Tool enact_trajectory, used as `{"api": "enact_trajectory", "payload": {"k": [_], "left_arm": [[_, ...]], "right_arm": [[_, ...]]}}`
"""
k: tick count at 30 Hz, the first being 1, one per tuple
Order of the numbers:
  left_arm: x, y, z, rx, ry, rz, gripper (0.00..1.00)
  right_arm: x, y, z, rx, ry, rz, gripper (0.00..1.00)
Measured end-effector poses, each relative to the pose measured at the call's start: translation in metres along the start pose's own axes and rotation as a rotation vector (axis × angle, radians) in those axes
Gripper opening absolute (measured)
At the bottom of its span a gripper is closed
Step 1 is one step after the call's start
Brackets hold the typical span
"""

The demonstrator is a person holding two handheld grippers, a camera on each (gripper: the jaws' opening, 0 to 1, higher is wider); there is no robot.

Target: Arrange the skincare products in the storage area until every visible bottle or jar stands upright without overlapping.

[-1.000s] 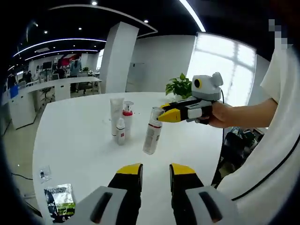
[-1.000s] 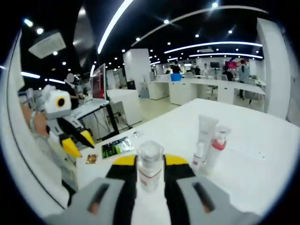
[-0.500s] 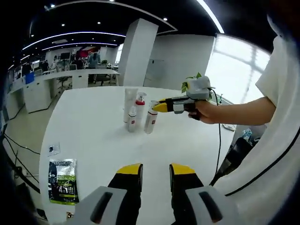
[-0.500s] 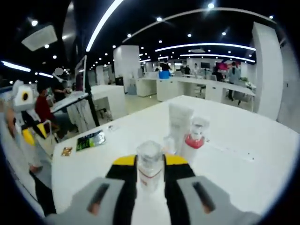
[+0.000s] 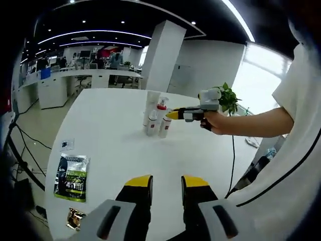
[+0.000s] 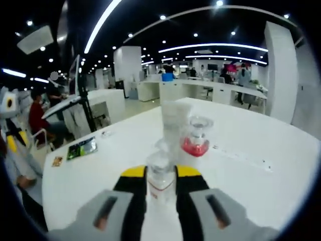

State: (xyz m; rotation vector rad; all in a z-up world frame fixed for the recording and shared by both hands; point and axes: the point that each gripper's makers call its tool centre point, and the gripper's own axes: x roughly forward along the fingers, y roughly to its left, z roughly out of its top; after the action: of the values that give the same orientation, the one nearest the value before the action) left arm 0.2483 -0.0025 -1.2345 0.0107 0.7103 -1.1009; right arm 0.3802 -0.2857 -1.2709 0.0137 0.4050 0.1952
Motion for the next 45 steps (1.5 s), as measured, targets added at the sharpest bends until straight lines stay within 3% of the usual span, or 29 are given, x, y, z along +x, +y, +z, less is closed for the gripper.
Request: {"api": "enact_trajectory", "payload": {"k": [15,25,37,39,45], "left_arm": [[-0.004,0.0,-0.005,-0.024,0.001,0.032,0.22],[-0.004,-0.006,-0.009,-0.036,0.005,0.043,0.22],[-0.009,-0.007,-0.014,-0.048,0.001,0.062,0.22],[-0.009,-0.007,-0.013,-0.059,-0.006,0.067,0.22],[-0.008,-0.009,-0.011,-0.06,-0.018,0.064,0.22]], "right_arm": [[0.011,-0.016,-0.016,0.005,0.016,-0.04,0.19],[0.019,-0.017,-0.015,-0.09,-0.01,-0.038,0.19],[0.025,-0.017,-0.011,-0.115,-0.052,-0.037,0.2],[0.027,-0.016,-0.013,-0.168,-0.019,-0.039,0.2],[0.026,-0.018,-0.013,-0.139,-0.01,-0.053,0.2]]}}
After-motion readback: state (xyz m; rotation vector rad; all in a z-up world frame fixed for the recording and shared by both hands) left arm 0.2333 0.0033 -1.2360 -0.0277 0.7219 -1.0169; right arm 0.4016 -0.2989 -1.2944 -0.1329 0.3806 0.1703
